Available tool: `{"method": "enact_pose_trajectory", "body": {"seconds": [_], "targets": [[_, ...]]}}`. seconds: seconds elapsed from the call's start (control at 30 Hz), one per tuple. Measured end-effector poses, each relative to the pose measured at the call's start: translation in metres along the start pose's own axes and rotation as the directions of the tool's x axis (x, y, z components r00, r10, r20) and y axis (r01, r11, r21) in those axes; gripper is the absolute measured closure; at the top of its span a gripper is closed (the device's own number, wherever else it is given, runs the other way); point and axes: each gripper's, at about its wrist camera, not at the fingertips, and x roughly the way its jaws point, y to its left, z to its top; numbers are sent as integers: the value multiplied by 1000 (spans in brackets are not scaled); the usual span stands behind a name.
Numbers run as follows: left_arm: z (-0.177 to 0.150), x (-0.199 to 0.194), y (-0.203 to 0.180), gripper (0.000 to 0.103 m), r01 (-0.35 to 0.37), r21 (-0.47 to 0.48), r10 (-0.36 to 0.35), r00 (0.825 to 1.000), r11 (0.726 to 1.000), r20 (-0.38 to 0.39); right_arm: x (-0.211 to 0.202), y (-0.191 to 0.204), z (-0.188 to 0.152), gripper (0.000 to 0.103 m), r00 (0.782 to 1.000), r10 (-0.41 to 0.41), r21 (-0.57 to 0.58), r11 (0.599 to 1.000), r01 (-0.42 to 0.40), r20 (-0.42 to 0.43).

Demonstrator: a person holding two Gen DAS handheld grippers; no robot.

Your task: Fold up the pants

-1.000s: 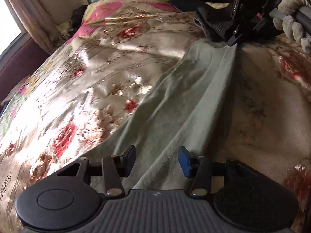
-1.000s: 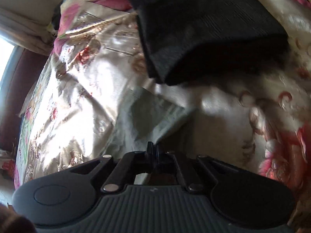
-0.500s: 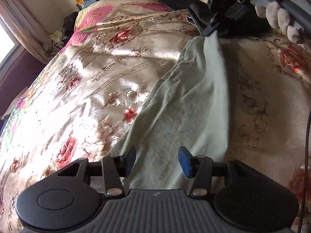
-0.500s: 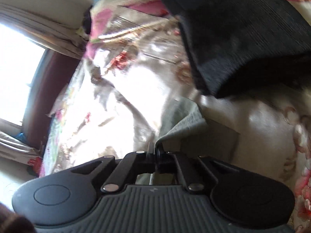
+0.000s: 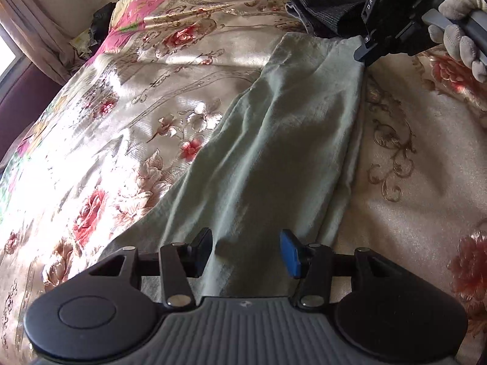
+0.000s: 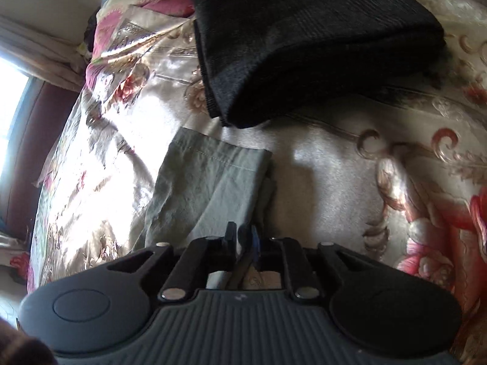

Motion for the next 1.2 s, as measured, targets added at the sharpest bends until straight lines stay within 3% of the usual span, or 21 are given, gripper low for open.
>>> {"method": "enact_pose_trajectory", "body": {"seconds": [0.03, 0.17, 0.3, 0.33, 0.37, 0.43, 0.53, 0.6, 0.63, 0.7, 0.73, 0.8, 0.9, 1.0, 1.13, 1.2], "targets": [[0, 0, -1, 40, 2, 2, -2, 1000, 1000, -1, 2, -3, 0, 68, 1000, 10, 18, 1000, -10, -3], [0, 0, -2, 40, 2, 4, -2, 1000, 1000, 1, 13, -7, 1, 61, 998, 63, 52, 997, -64, 24], [-1, 1, 0, 40, -7, -14, 8, 1000, 1000, 2, 30, -3, 2, 60, 985, 169, 93, 981, -172, 38], [-1, 1, 0, 40, -12, -20, 12, 1000, 1000, 2, 37, -1, 0, 69, 984, 174, 96, 980, -177, 35], [0, 2, 1, 40, -13, -29, 13, 1000, 999, 3, 43, 1, -1, 94, 986, 165, 107, 980, -165, 11], [2, 6, 2, 40, -4, -50, 4, 1000, 999, -4, 40, 3, -1, 98, 981, 196, 148, 970, -195, 4], [7, 8, -1, 40, -9, -67, 9, 1000, 998, 8, -5, 6, 8, 99, 963, 248, 112, 959, -259, 102], [11, 1, -1, 39, -12, -97, 18, 998, 995, 63, -28, 4, 13, 99, 964, 221, 69, 970, -233, 149], [12, 0, -1, 36, -18, -118, 27, 996, 993, 81, -29, 1, 16, 99, 975, 163, 35, 985, -170, 152], [13, 6, -2, 20, -8, -156, 20, 997, 988, 72, -9, -13, 24, 99, 996, 36, 48, 998, -41, 87], [12, 15, -4, 20, 14, -166, -7, 999, 986, 39, 2, -19, 27, 99, 999, 15, 83, 996, -19, 44], [8, 25, -7, 20, 18, -160, -20, 1000, 987, -12, 8, -20, 28, 98, 999, 37, 88, 995, -40, 31], [1, 13, -4, 20, -10, -146, 13, 1000, 989, 18, 9, -22, 26, 94, 995, 96, 105, 989, -100, 39], [-10, 13, 1, 19, -55, -142, 52, 998, 988, -22, 24, -27, 27, 88, 990, 140, 154, 978, -137, -8], [-3, 6, -2, 19, -57, -120, 60, 998, 991, 22, 32, -21, 29, 83, 987, 161, 127, 979, -157, -16], [5, 7, -5, 19, -45, -119, 50, 998, 992, 42, 32, -20, 31, 87, 988, 156, 117, 981, -153, -11]]}}
